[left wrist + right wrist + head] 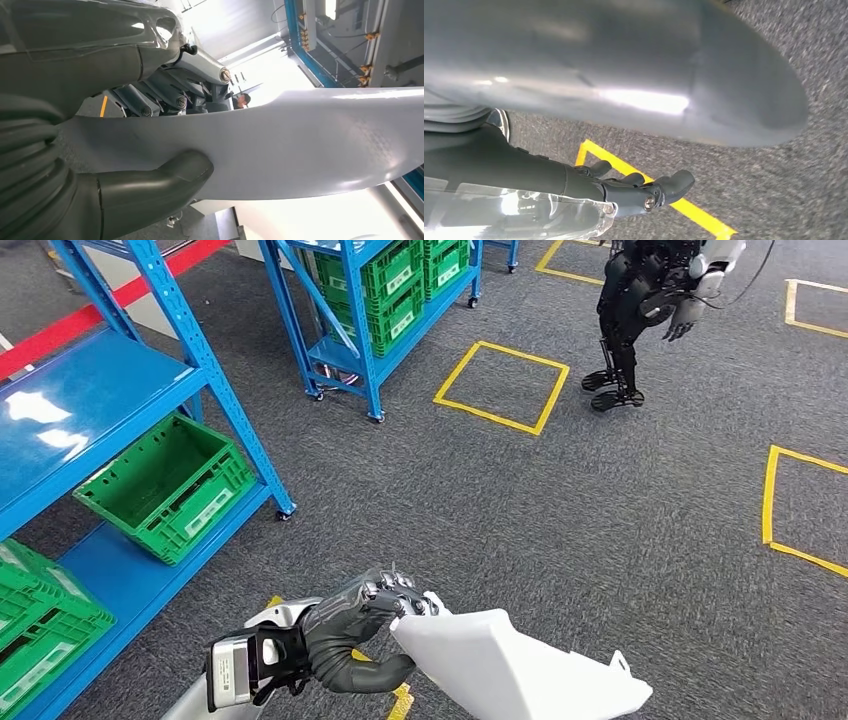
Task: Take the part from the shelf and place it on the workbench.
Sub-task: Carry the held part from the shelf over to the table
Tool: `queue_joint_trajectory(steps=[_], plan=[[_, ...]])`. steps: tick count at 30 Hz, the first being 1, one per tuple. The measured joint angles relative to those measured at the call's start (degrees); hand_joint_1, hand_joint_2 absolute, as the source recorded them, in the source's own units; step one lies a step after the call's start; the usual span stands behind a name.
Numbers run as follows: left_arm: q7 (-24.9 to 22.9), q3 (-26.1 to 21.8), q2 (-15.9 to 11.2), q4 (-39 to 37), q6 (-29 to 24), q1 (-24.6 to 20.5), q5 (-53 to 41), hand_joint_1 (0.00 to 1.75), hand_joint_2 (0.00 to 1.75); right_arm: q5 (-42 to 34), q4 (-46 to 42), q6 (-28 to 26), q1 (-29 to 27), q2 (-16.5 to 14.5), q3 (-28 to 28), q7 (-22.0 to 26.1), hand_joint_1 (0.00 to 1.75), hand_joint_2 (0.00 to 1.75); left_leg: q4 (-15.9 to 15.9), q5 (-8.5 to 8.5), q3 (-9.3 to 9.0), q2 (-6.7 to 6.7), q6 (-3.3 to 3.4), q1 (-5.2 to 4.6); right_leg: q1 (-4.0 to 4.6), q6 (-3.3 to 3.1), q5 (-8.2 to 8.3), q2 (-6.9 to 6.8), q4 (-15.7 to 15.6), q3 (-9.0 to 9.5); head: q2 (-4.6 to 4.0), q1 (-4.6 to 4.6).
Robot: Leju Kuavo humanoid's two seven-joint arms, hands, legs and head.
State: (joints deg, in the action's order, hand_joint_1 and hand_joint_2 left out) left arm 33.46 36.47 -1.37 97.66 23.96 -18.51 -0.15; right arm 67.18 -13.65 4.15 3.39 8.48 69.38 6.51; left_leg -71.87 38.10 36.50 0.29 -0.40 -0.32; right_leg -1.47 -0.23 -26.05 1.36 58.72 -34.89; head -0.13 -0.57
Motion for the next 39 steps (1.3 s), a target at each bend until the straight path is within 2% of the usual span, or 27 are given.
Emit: queue_joint_trajectory(steps=[1, 2, 3, 5, 7, 8, 10, 12, 14, 15, 16, 17, 18, 20, 21, 22, 23, 25, 27, 29, 31, 32, 33, 34, 36, 38, 39], plan=[[-0.2, -0.3, 0.0, 0.0, -0.1, 0.2, -0.3, 1.75, 1.75, 0.1, 0.0, 0.0, 0.0, 0.1, 0.0, 0.0, 0.00, 0.00, -1.8, 0.20, 0.93, -0.19, 0.11, -0.02, 0.08, -0.04, 0.13, 0.66, 0.0, -0.17, 0.00, 0.01], [-0.4, -0.6, 0.0, 0.0, -0.3, 0.3, -0.6, 1.75, 1.75, 0.1, 0.0, 0.0, 0.0, 0.2, 0.0, 0.0, 0.00, 0.00, -1.1, -0.78, 0.70, -0.34, 0.29, -0.03, 0.13, 0.00, 0.26, 1.34, 0.0, -0.25, 0.00, 0.01], [-0.6, -1.0, 0.0, -0.1, -0.4, 0.4, -0.8, 1.75, 1.75, 0.2, 0.0, 0.0, 0.0, 0.3, 0.1, 0.0, 0.00, 0.00, 1.7, -2.68, -0.69, -0.71, 0.54, -0.05, 0.15, 0.09, 0.38, 2.05, 0.0, -0.28, 0.00, 0.01], [-0.7, -1.8, 0.0, -0.3, -0.5, 0.3, -1.0, 1.75, 1.75, 0.1, 0.0, 0.0, 0.1, 0.3, 0.1, 0.0, 0.00, 0.00, 10.0, -6.45, -4.84, -3.09, 1.16, -0.06, 0.16, 0.43, 0.65, 3.41, 0.0, -0.35, -0.01, 0.04], [-0.7, -2.6, 0.0, -0.5, -0.5, 0.3, -1.0, 1.75, 1.75, 0.1, 0.0, 0.1, 0.3, 0.3, 0.1, 0.0, 0.00, 0.00, 14.6, -7.68, -7.01, -5.05, 1.42, -0.17, -0.05, 1.07, 1.06, 4.64, 0.0, -0.78, -0.01, 0.03], [-0.7, -2.9, 0.0, -0.6, -0.5, 0.3, -1.0, 1.75, 1.75, 0.1, 0.0, 0.2, 0.2, 0.3, 0.1, -0.1, 0.00, 0.00, 15.0, -7.54, -7.09, -5.12, 1.45, -0.30, -0.19, 1.48, 1.31, 5.22, -0.1, -1.02, -0.01, 0.03], [-0.7, -3.2, 0.1, -0.9, -0.5, 0.2, -1.0, 1.75, 1.75, 0.1, 0.0, 0.2, 0.0, 0.3, 0.1, -0.3, 0.00, 0.00, 15.4, -8.02, -7.27, -3.77, 1.80, -0.39, -0.51, 2.21, 1.72, 5.99, -0.3, -1.41, -0.01, 0.04], [-0.6, -3.4, 0.2, -1.2, -0.5, 0.2, -1.3, 1.75, 1.75, 0.0, -0.1, 0.3, -0.2, 0.3, 0.2, -0.7, 0.00, 0.00, 16.1, -8.68, -7.64, -2.21, 2.38, -0.24, -0.27, 2.53, 0.30, 3.84, 2.0, -2.74, -0.01, 0.18], [-0.6, -3.6, 0.2, -1.5, -0.6, 0.4, -1.8, 1.75, 1.75, 0.0, -0.1, 0.4, -0.1, 0.4, 0.2, -1.2, 0.00, 0.00, 16.3, -8.93, -7.63, -0.49, 2.67, -0.30, -0.01, 2.75, -3.34, 0.56, 8.8, -5.86, -0.02, 0.31], [-0.6, -3.6, 0.1, -1.6, -0.6, 0.6, -2.0, 1.75, 1.75, 0.0, -0.1, 0.4, -0.1, 0.4, 0.3, -1.5, 0.00, 0.00, 16.3, -8.95, -7.53, 0.42, 2.71, -0.37, 0.00, 2.94, -5.01, -0.26, 12.6, -7.53, -0.01, 0.34], [-0.6, -3.7, 0.1, -1.8, -0.7, 0.6, -2.1, 1.75, 1.75, 0.0, -0.1, 0.4, -0.1, 0.3, 0.3, -1.7, 0.00, 0.00, 16.3, -8.94, -7.45, 1.28, 2.71, -0.41, -0.04, 3.09, -5.90, -0.67, 15.3, -8.58, -0.01, 0.33], [-0.6, -3.7, 0.1, -2.0, -0.7, 0.7, -2.2, 1.75, 1.75, 0.0, -0.1, 0.5, -0.2, 0.3, 0.3, -1.8, 0.00, 0.00, 16.3, -8.91, -7.40, 2.09, 2.68, -0.42, -0.07, 3.19, -5.82, -0.92, 15.9, -8.54, -0.01, 0.34], [-0.6, -3.7, 0.1, -2.1, -0.7, 0.7, -2.2, 1.75, 1.75, 0.0, -0.1, 0.5, -0.3, 0.4, 0.4, -2.0, 0.00, 0.00, 16.3, -8.86, -7.40, 2.83, 2.60, -0.39, -0.11, 3.26, -4.74, -1.21, 14.0, -7.18, 0.00, 0.34], [-0.6, -3.8, 0.1, -2.2, -0.7, 0.7, -2.2, 1.75, 1.75, 0.0, -0.1, 0.5, -0.4, 0.5, 0.5, -2.5, 0.00, 0.00, 16.0, -8.57, -7.45, 4.14, 2.16, -0.40, -0.09, 3.27, -1.83, -2.73, 5.7, -2.16, -0.01, 0.36], [-0.5, -3.9, 0.1, -2.3, -0.7, 0.6, -2.2, 1.75, 1.75, 0.0, -0.1, 0.5, -0.4, 0.4, 0.5, -2.8, 0.00, 0.00, 15.8, -8.36, -7.43, 4.66, 1.85, -0.48, 0.01, 3.04, -0.84, -3.41, 2.2, -0.19, -0.01, 0.31], [-0.5, -3.9, 0.1, -2.3, -0.8, 0.5, -2.2, 1.75, 1.75, 0.0, -0.1, 0.5, -0.4, 0.4, 0.5, -3.0, 0.00, 0.00, 15.7, -8.20, -7.41, 5.09, 1.55, -0.59, 0.14, 2.73, -0.44, -3.81, 0.1, 0.89, -0.01, 0.28], [-0.5, -3.9, 0.2, -2.3, -0.8, 0.5, -2.2, 1.75, 1.75, 0.0, -0.1, 0.5, -0.4, 0.3, 0.6, -3.1, 0.00, 0.00, 15.6, -8.10, -7.38, 5.48, 1.31, -0.70, 0.32, 2.32, -0.53, -3.74, -0.3, 1.03, -0.01, 0.24], [-0.5, -3.9, 0.2, -2.3, -0.8, 0.4, -2.2, 1.75, 1.75, 0.0, -0.1, 0.5, -0.6, 0.2, 0.6, -3.2, 0.00, 0.00, 15.5, -7.89, -7.41, 5.86, 0.86, -0.59, 0.34, 1.55, -0.34, -2.71, -0.3, 0.79, 0.00, 0.22], [-0.5, -3.8, 0.2, -2.3, -1.0, 0.4, -2.4, 1.75, 1.75, 0.0, -0.1, 0.5, -0.7, 0.2, 0.7, -3.2, 0.00, 0.00, 13.8, -6.40, -6.66, 3.86, 0.26, -0.31, 0.18, 0.89, -0.16, -1.81, -0.4, 0.72, -0.01, 0.21], [-0.4, -3.8, 0.1, -2.3, -1.2, 0.3, -2.8, 1.75, 1.75, 0.0, -0.2, 0.5, -0.5, 0.3, 0.7, -3.1, 0.00, 0.00, 7.3, -2.80, -3.60, 0.92, -0.09, -0.11, 0.10, 0.39, 0.06, -0.81, -0.4, 0.47, -0.01, 0.18], [-0.4, -3.7, 0.1, -2.3, -1.3, 0.3, -3.0, 1.75, 1.75, 0.0, -0.2, 0.4, -0.4, 0.3, 0.7, -3.1, 0.00, 0.00, -0.4, 0.15, 0.26, -0.09, -0.03, -0.09, 0.22, 0.13, 0.30, 0.37, -0.4, 0.08, -0.01, 0.17], [-0.5, -3.7, 0.1, -2.3, -1.3, 0.3, -3.0, 1.75, 1.75, 0.0, -0.3, 0.4, -0.4, 0.4, 0.8, -3.1, 0.00, 0.00, -2.0, 0.15, 1.15, -0.22, 0.10, -0.10, 0.28, 0.09, 0.43, 1.02, -0.4, -0.06, -0.01, 0.18], [-0.5, -3.6, 0.1, -2.3, -1.3, 0.3, -2.9, 1.75, 1.75, 0.0, -0.3, 0.4, -0.4, 0.4, 0.9, -3.0, 0.00, 0.00, -1.0, -1.06, 0.78, -0.37, 0.33, -0.10, 0.33, 0.12, 0.56, 1.71, -0.4, -0.14, -0.01, 0.19], [-0.6, -3.5, 0.2, -2.3, -1.3, 0.3, -2.9, 1.75, 1.75, 0.0, -0.3, 0.4, -0.4, 0.4, 1.0, -3.0, 0.00, 0.00, 2.2, -3.11, -0.75, -0.85, 0.64, -0.13, 0.35, 0.19, 0.69, 2.44, -0.4, -0.16, -0.01, 0.19], [-0.8, -3.4, 0.3, -2.3, -1.3, 0.1, -2.8, 1.75, 1.75, 0.0, -0.3, 0.4, -0.3, 0.3, 1.3, -3.0, 0.00, 0.00, 10.7, -6.78, -4.91, -3.67, 1.33, -0.15, 0.33, 0.51, 0.99, 3.82, -0.4, -0.28, -0.01, 0.22], [-0.8, -3.2, 0.4, -2.3, -1.3, -0.1, -2.7, 1.75, 1.75, 0.0, -0.3, 0.4, -0.3, 0.3, 1.4, -3.0, 0.00, 0.00, 15.0, -7.80, -6.95, -5.60, 1.65, -0.30, 0.14, 1.15, 1.38, 5.05, -0.4, -0.70, -0.01, 0.21], [-0.8, -3.1, 0.4, -2.3, -1.3, -0.1, -2.6, 1.75, 1.75, 0.0, -0.3, 0.4, -0.4, 0.2, 1.5, -3.0, 0.00, 0.00, 15.3, -7.70, -7.04, -5.36, 1.72, -0.45, 0.02, 1.56, 1.63, 5.69, -0.5, -0.94, -0.01, 0.20]])
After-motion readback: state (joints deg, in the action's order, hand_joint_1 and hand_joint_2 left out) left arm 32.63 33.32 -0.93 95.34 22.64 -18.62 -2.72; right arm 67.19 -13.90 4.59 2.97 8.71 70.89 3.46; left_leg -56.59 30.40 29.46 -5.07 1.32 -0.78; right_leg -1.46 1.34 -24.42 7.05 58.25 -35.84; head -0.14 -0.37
